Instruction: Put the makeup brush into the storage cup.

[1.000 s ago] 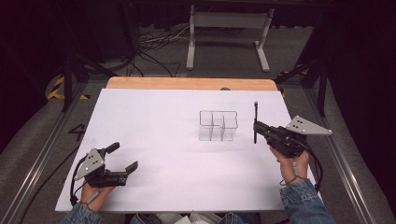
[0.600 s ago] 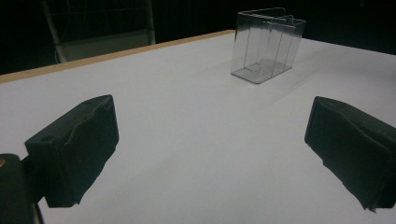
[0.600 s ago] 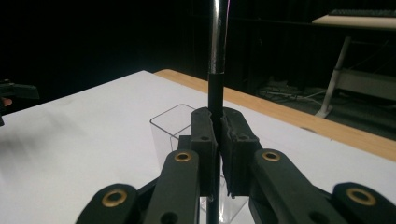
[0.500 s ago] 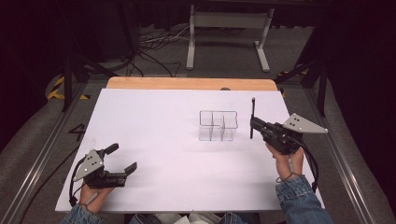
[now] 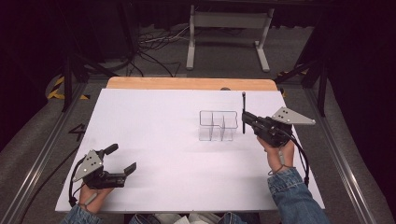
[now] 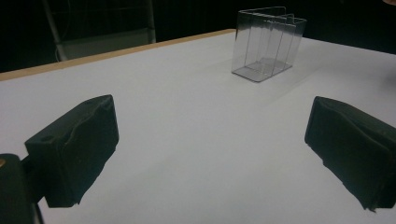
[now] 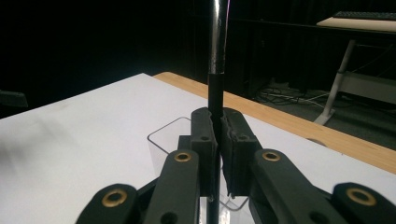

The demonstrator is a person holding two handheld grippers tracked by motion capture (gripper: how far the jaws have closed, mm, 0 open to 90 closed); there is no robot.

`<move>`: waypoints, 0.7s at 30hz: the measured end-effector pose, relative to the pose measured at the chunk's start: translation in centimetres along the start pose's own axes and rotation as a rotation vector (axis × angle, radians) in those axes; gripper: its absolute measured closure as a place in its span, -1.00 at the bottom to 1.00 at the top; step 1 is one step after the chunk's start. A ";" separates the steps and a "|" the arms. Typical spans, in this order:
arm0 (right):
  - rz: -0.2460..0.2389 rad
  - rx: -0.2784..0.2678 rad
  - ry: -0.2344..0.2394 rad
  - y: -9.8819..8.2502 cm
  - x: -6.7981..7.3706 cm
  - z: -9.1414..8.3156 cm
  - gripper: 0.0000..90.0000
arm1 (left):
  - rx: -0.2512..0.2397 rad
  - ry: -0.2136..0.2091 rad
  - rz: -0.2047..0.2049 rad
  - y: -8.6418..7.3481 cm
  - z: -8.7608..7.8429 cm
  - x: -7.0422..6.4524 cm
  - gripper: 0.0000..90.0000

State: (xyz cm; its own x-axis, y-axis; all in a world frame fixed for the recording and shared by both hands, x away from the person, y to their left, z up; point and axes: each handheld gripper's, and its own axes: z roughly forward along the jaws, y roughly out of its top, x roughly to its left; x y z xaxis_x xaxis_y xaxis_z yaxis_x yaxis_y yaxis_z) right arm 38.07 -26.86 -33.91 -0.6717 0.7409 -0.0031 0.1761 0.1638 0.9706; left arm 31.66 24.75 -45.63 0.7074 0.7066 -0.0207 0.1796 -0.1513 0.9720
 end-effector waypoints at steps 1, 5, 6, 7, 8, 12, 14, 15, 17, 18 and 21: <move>0.001 -0.001 0.000 0.1 0.0 0.2 0.87 | -0.001 0.001 -0.002 0.0 0.0 0.0 -0.92; 0.003 -0.001 0.007 0.5 0.2 0.9 0.87 | -0.006 0.001 -0.005 0.0 0.1 0.0 -0.92; 0.003 -0.003 0.009 0.5 0.2 1.0 0.87 | -0.005 0.002 -0.002 0.0 0.2 0.0 -0.92; 0.000 -0.005 0.009 0.6 0.3 1.2 0.87 | -0.005 0.002 -0.002 0.0 0.2 0.0 -0.92; -0.004 -0.004 0.008 0.7 0.3 1.4 0.87 | -0.005 -0.001 -0.004 0.0 0.2 0.0 -0.92; -0.001 -0.009 0.011 1.0 0.4 2.0 0.87 | -0.007 -0.001 -0.004 0.0 0.3 0.0 -0.92; -0.004 -0.007 0.013 1.1 0.4 2.3 0.87 | -0.007 -0.001 -0.004 0.0 0.3 0.0 -0.92; -0.007 -0.008 0.014 1.2 0.5 2.5 0.87 | -0.007 -0.001 -0.003 0.0 0.2 0.0 -0.92; -0.008 -0.003 0.013 1.2 0.5 2.8 0.87 | -0.007 -0.001 -0.004 0.0 0.2 0.0 -0.92; -0.007 -0.004 0.013 1.2 0.5 3.0 0.87 | -0.007 -0.001 -0.004 0.0 0.2 0.0 -0.92; -0.009 -0.004 0.010 1.4 0.4 3.6 0.87 | -0.006 0.000 -0.003 0.0 0.2 0.0 -0.92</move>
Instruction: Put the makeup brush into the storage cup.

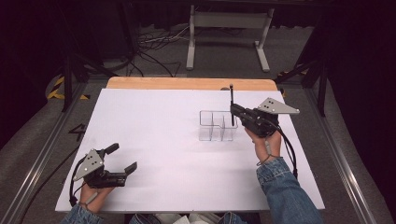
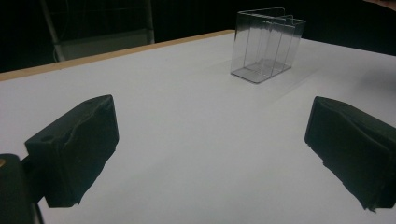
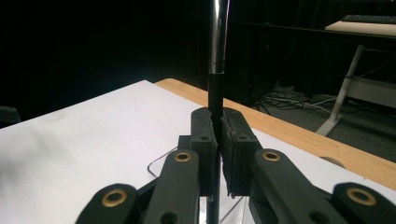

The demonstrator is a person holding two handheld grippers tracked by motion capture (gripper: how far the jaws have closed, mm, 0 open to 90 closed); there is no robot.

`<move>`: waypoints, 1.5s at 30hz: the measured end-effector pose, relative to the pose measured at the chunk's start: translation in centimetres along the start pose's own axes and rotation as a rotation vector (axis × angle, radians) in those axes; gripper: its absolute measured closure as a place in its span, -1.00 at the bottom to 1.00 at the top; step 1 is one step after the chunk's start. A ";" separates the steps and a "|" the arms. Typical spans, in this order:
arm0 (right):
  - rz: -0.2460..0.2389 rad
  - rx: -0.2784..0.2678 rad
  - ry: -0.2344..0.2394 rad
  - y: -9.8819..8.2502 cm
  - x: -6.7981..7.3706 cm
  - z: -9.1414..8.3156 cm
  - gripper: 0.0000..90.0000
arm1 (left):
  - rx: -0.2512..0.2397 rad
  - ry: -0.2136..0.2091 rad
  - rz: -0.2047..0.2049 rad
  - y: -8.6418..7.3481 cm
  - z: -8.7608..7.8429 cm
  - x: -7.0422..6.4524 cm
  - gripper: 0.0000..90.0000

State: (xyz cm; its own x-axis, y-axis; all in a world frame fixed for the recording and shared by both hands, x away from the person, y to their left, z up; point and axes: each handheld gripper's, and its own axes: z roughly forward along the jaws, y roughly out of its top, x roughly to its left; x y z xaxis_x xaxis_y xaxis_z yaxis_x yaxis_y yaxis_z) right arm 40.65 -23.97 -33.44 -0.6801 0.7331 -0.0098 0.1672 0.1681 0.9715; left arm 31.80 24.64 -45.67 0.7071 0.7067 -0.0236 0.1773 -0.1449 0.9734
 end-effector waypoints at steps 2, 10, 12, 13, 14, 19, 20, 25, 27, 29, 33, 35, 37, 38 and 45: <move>-0.001 0.000 -0.003 0.1 0.0 0.3 0.87 | 0.000 -0.001 0.001 0.0 0.0 0.0 -0.92; -0.002 -0.010 -0.012 0.4 -0.1 1.5 0.87 | 0.000 -0.002 -0.002 0.0 0.0 0.0 -0.92; -0.004 -0.007 -0.013 0.5 -0.2 1.7 0.87 | 0.000 -0.003 0.000 0.0 0.0 0.0 -0.92; -0.004 -0.008 -0.014 0.5 -0.1 1.9 0.87 | 0.001 -0.003 -0.001 0.0 0.0 0.0 -0.92; -0.006 -0.006 -0.017 0.5 -0.1 2.0 0.87 | 0.001 -0.004 -0.002 0.0 0.0 0.0 -0.92; -0.009 -0.008 -0.021 0.5 0.2 2.9 0.87 | 0.002 -0.005 -0.002 0.0 0.1 0.0 -0.92; -0.009 -0.010 -0.022 0.6 0.3 3.1 0.87 | 0.002 -0.006 -0.002 0.0 0.1 0.0 -0.92; -0.009 -0.015 -0.024 0.5 0.4 3.8 0.87 | 0.001 -0.007 -0.001 0.0 0.0 0.0 -0.92; -0.011 -0.012 -0.026 0.4 0.5 4.0 0.87 | 0.000 -0.005 0.001 0.0 0.0 0.0 -0.92; -0.007 -0.010 -0.024 0.4 0.5 4.2 0.87 | 0.000 -0.008 -0.001 0.0 0.0 0.0 -0.92; -0.006 -0.010 -0.023 0.3 0.4 4.5 0.87 | 0.004 -0.009 0.000 0.0 0.0 0.0 -0.92; -0.002 -0.012 -0.022 0.3 0.4 4.7 0.86 | 0.002 -0.008 0.000 0.0 0.0 0.0 -0.92; 0.004 -0.016 -0.022 0.2 0.3 4.8 0.86 | 0.002 -0.008 0.000 0.0 0.0 0.0 -0.92; 0.006 -0.017 -0.021 0.1 0.3 4.9 0.86 | 0.003 -0.008 0.000 0.0 0.0 0.0 -0.92; 0.016 0.002 -0.024 -0.4 0.2 5.5 0.86 | 0.001 -0.009 0.000 0.0 0.0 0.0 -0.92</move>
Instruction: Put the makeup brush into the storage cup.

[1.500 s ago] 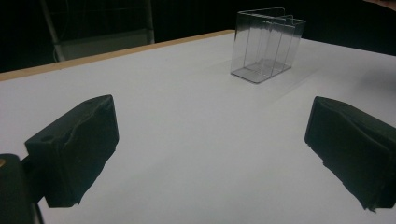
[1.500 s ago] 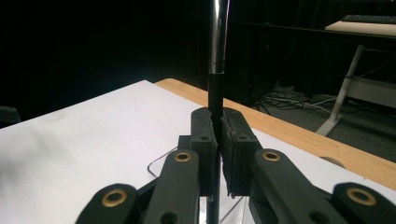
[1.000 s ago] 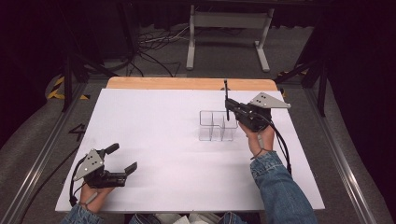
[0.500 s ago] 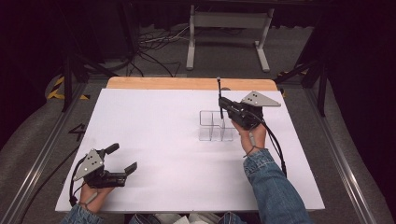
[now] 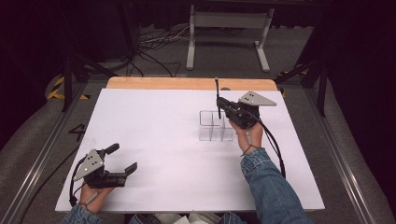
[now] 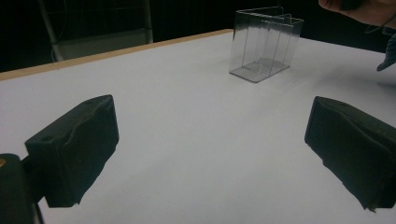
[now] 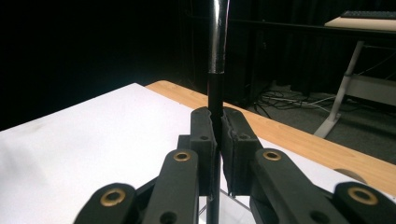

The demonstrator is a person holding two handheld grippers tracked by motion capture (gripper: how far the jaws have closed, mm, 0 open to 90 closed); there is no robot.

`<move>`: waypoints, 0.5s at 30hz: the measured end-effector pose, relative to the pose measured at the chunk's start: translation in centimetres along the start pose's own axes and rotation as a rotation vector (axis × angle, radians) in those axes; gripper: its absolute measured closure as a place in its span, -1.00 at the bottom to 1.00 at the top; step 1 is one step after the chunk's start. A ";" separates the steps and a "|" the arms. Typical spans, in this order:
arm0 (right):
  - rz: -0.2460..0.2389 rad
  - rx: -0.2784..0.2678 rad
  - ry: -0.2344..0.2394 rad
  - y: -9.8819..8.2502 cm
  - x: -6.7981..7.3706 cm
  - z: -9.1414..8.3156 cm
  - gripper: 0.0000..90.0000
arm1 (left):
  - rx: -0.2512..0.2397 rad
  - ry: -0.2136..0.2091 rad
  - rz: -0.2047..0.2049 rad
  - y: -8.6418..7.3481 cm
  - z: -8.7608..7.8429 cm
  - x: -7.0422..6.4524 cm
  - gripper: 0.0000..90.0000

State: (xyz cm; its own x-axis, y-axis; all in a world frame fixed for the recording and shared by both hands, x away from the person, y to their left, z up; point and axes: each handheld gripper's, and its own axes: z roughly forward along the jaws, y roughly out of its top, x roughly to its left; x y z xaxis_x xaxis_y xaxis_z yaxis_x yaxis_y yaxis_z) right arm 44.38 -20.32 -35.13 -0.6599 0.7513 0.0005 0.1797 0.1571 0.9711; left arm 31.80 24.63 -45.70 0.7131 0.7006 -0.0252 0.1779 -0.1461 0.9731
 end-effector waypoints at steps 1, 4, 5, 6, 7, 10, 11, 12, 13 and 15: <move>0.000 0.000 0.000 0.0 0.0 0.0 0.86 | 0.000 0.000 0.000 0.0 0.0 0.0 -0.92; 0.000 0.004 0.003 -0.4 0.1 0.3 0.86 | -0.001 -0.001 0.000 0.0 0.0 0.0 -0.92; 0.000 0.009 -0.001 -0.5 0.1 0.3 0.86 | -0.001 -0.001 -0.001 0.0 0.0 0.0 -0.92; 0.003 0.015 0.001 -0.7 0.0 0.4 0.86 | -0.001 -0.001 0.000 0.0 0.0 0.0 -0.92; 0.005 0.018 0.000 -0.8 0.0 0.5 0.86 | -0.001 0.000 -0.001 0.0 0.0 0.0 -0.92; 0.014 0.033 0.002 -1.3 -0.1 0.7 0.86 | 0.000 0.000 0.000 0.0 0.0 0.0 -0.92; 0.014 0.035 0.000 -1.4 -0.1 0.7 0.86 | 0.000 0.000 0.000 0.0 0.0 0.0 -0.92; 0.014 0.038 -0.001 -1.5 -0.2 0.8 0.86 | 0.001 0.000 0.000 0.0 0.0 0.0 -0.92; 0.014 0.038 -0.001 -1.5 -0.2 0.8 0.86 | 0.001 0.000 0.000 0.0 0.0 0.0 -0.92; 0.019 0.049 -0.001 -1.7 -0.2 0.9 0.86 | 0.000 0.000 0.000 0.0 0.0 0.0 -0.92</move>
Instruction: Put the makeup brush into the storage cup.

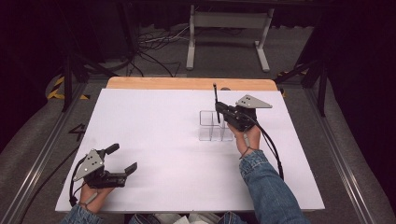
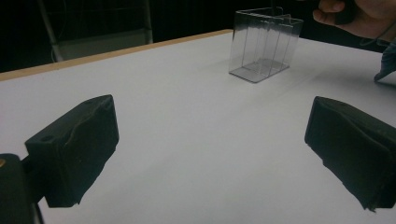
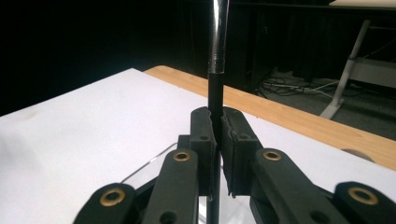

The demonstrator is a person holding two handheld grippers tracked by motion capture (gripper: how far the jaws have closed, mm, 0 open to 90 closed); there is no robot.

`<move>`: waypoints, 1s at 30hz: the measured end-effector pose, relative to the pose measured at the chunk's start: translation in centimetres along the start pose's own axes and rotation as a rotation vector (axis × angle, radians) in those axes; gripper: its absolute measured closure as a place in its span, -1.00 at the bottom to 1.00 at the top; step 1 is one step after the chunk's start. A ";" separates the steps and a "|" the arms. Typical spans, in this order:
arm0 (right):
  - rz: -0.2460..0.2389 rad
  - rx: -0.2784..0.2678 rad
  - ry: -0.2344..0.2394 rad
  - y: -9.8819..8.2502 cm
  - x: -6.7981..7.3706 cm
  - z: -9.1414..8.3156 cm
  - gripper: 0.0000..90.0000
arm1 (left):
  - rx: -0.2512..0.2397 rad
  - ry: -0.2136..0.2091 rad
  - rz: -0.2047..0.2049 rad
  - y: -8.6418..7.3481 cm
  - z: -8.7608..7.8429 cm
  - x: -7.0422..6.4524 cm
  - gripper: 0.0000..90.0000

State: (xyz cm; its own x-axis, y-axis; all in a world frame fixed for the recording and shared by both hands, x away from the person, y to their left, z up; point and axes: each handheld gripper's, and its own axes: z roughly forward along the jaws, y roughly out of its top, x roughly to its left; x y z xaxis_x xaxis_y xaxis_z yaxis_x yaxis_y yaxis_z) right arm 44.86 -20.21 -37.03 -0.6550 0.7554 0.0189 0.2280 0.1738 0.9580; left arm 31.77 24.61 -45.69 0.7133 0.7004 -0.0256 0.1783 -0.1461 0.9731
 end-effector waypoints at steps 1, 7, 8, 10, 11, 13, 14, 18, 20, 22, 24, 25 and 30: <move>-0.001 0.002 -0.001 -0.1 0.0 0.0 0.86 | 0.002 -0.001 0.001 0.0 0.0 0.0 -0.92; -0.002 0.021 -0.004 -0.3 0.0 0.2 0.86 | 0.000 -0.001 0.000 0.0 0.0 0.0 -0.92; -0.001 0.023 -0.004 -0.4 0.0 0.3 0.86 | 0.000 -0.001 0.000 0.0 0.0 0.0 -0.92; 0.001 0.031 -0.005 -0.5 0.0 0.3 0.86 | 0.001 -0.001 0.001 0.0 0.0 0.0 -0.92; 0.001 0.032 -0.006 -0.5 0.0 0.3 0.86 | 0.002 -0.002 0.001 0.0 0.0 0.0 -0.92; 0.001 0.031 -0.006 -0.6 0.0 0.4 0.86 | 0.002 -0.002 0.001 0.0 0.0 0.0 -0.92; 0.003 0.035 -0.007 -0.7 0.0 0.4 0.86 | 0.002 -0.002 0.000 0.0 0.0 0.0 -0.92; 0.009 0.045 -0.010 -1.0 -0.1 0.5 0.85 | 0.002 -0.002 0.001 0.0 0.0 0.0 -0.92; 0.010 0.047 -0.012 -1.0 -0.1 0.5 0.85 | 0.002 -0.002 0.000 0.0 0.0 0.0 -0.92; 0.012 0.049 -0.012 -1.0 -0.1 0.5 0.85 | 0.002 -0.003 0.000 0.0 0.0 0.0 -0.92; 0.018 0.051 -0.008 -1.1 -0.1 0.5 0.85 | 0.001 -0.004 0.001 0.0 0.1 0.0 -0.92; 0.020 0.053 -0.008 -1.1 -0.1 0.5 0.85 | 0.002 -0.005 0.000 0.0 0.1 0.0 -0.92; 0.041 0.052 0.010 -1.1 0.0 0.4 0.42 | 0.004 -0.006 0.001 0.0 0.1 0.0 -0.92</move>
State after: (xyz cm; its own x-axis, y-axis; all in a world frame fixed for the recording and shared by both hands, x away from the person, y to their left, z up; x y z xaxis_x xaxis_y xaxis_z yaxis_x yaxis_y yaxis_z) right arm 44.88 -20.22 -38.21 -0.6516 0.7561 0.0612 0.2916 0.1752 0.9403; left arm 31.90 24.55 -45.70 0.7178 0.6958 -0.0261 0.1804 -0.1496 0.9722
